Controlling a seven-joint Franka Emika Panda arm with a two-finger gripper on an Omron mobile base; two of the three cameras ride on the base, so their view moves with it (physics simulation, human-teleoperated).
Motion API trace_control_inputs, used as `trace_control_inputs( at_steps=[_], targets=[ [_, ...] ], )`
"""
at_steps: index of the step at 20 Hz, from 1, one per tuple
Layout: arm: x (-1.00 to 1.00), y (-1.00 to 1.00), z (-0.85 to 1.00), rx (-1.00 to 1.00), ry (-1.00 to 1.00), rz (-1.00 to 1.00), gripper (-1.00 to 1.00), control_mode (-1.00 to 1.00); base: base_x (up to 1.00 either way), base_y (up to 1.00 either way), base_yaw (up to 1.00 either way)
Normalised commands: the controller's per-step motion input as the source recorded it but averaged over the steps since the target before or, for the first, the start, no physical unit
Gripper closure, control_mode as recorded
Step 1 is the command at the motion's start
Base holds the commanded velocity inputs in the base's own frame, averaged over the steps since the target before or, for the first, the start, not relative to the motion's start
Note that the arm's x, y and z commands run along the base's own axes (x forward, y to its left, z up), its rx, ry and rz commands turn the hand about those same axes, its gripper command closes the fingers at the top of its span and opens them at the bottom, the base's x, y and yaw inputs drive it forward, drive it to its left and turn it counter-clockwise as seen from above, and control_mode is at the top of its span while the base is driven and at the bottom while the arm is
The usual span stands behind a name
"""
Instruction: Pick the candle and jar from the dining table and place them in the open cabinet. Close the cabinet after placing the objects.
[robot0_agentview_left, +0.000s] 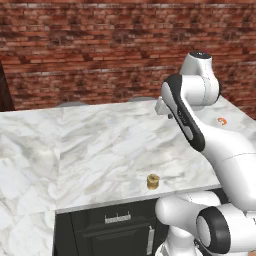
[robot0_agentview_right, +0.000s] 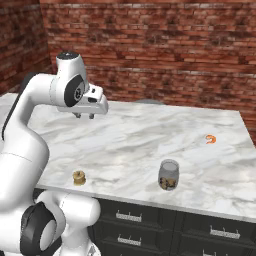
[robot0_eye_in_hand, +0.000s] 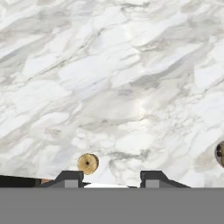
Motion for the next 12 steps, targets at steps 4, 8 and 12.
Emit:
trace_control_inputs(
  at_steps=[4, 8, 12],
  targets=[
    [0.0, -0.16, 0.0, 0.0, 0.0, 0.01, -1.0, -1.0, 0.0, 0.0, 0.0],
    [0.0, -0.44, -0.03, 0.0, 0.0, 0.05, -1.0, -1.0, 0.0, 0.0, 0.0],
    [0.0, -0.48, -0.05, 0.0, 0.0, 0.04, -1.0, -1.0, 0.0, 0.0, 0.0]
  ],
)
